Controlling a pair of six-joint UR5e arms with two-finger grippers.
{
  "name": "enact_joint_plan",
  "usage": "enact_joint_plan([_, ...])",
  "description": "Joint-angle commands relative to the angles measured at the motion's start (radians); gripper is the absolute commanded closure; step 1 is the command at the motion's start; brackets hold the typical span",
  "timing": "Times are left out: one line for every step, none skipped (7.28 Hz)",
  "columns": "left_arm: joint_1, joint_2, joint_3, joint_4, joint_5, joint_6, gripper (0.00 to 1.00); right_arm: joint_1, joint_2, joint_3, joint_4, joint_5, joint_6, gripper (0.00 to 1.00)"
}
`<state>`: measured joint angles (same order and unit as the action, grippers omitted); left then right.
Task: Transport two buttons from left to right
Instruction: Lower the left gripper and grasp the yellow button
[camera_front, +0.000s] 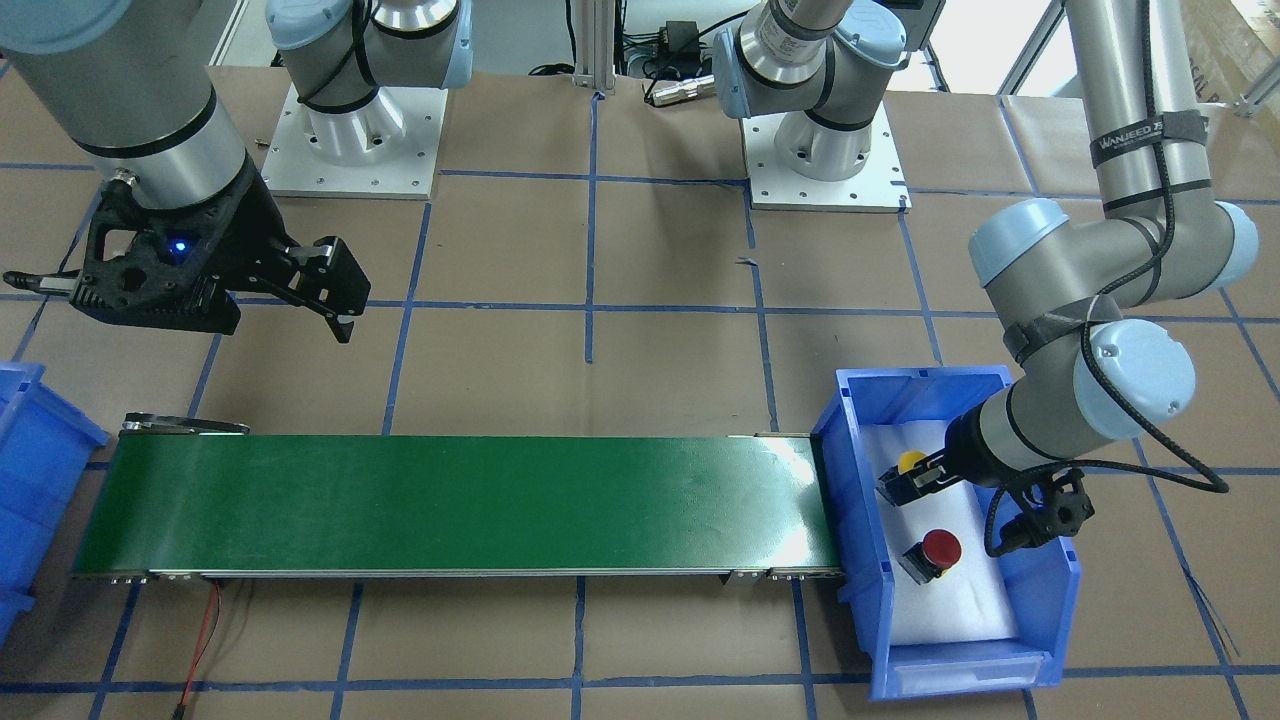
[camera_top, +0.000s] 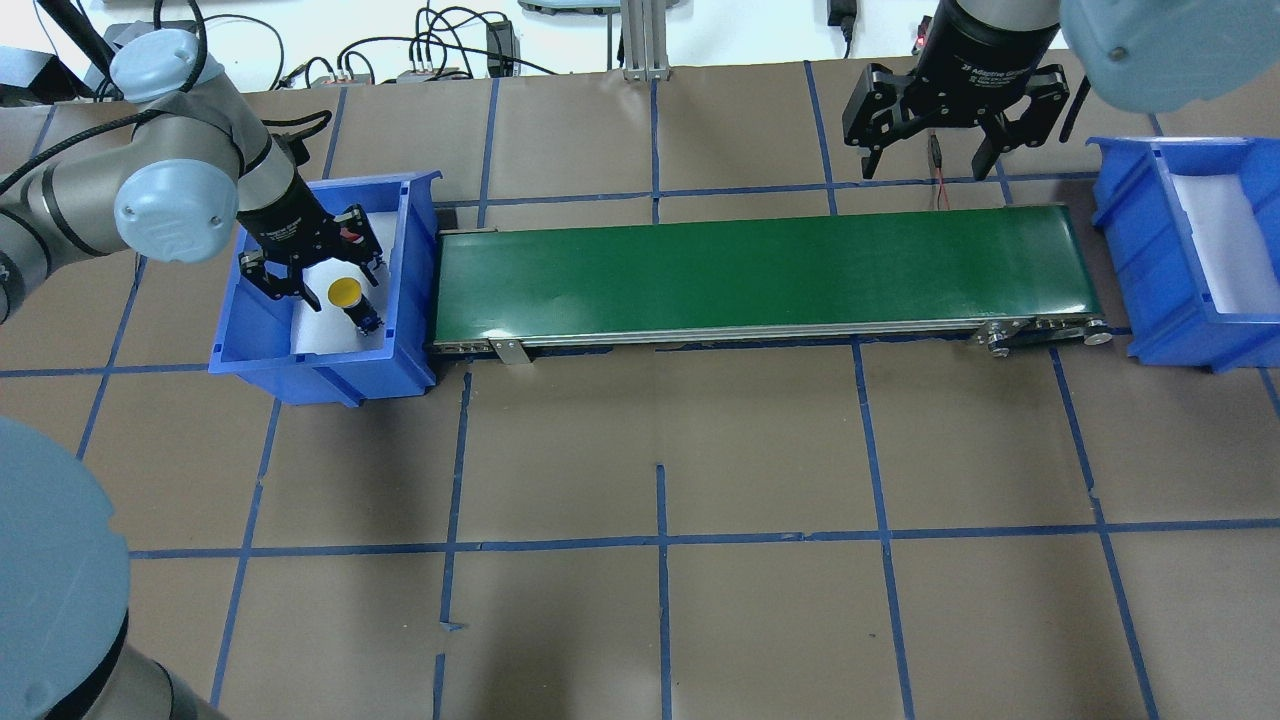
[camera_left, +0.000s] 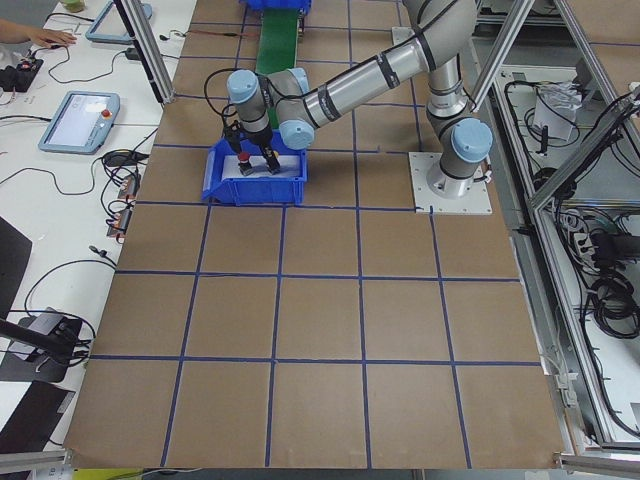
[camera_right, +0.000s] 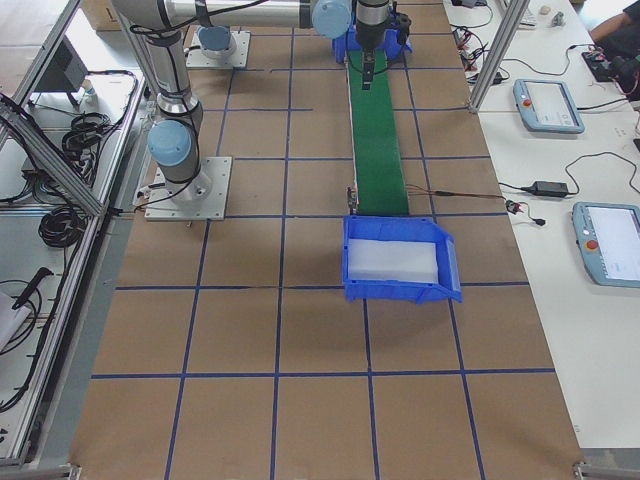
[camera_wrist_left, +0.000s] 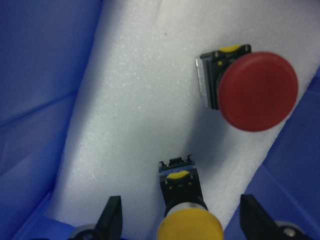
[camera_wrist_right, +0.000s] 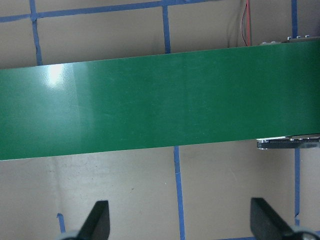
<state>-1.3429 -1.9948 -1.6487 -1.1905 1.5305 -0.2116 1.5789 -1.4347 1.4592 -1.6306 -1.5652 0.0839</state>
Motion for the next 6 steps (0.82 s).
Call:
enact_joint_plan([-0.005, 0.008, 0.000, 0.000, -0.003, 0.000, 0.65, -0.002, 0.002, 0.000, 0.000, -0.001, -0.001, 0.00])
enact_joint_plan([-0.005, 0.008, 0.000, -0.007, -0.003, 0.000, 0.69, -0.003, 0.002, 0.000, 0.000, -0.001, -0.001, 0.00])
enact_joint_plan([-0.005, 0.011, 0.007, -0.009, -0.003, 0.000, 0.69, -0.008, 0.002, 0.000, 0.000, -0.001, -0.001, 0.00])
enact_joint_plan([-0.005, 0.025, 0.023, -0.012, 0.000, 0.011, 0.69, -0.010, 0.002, 0.000, 0.000, 0.001, -0.001, 0.00])
enact_joint_plan([-0.005, 0.036, 0.023, -0.024, 0.000, 0.012, 0.72, -0.010, 0.002, 0.000, 0.000, 0.001, -0.001, 0.00])
enact_joint_plan([-0.002, 0.063, 0.027, -0.037, 0.006, 0.035, 0.73, -0.014, 0.003, 0.000, 0.002, 0.008, 0.001, 0.00])
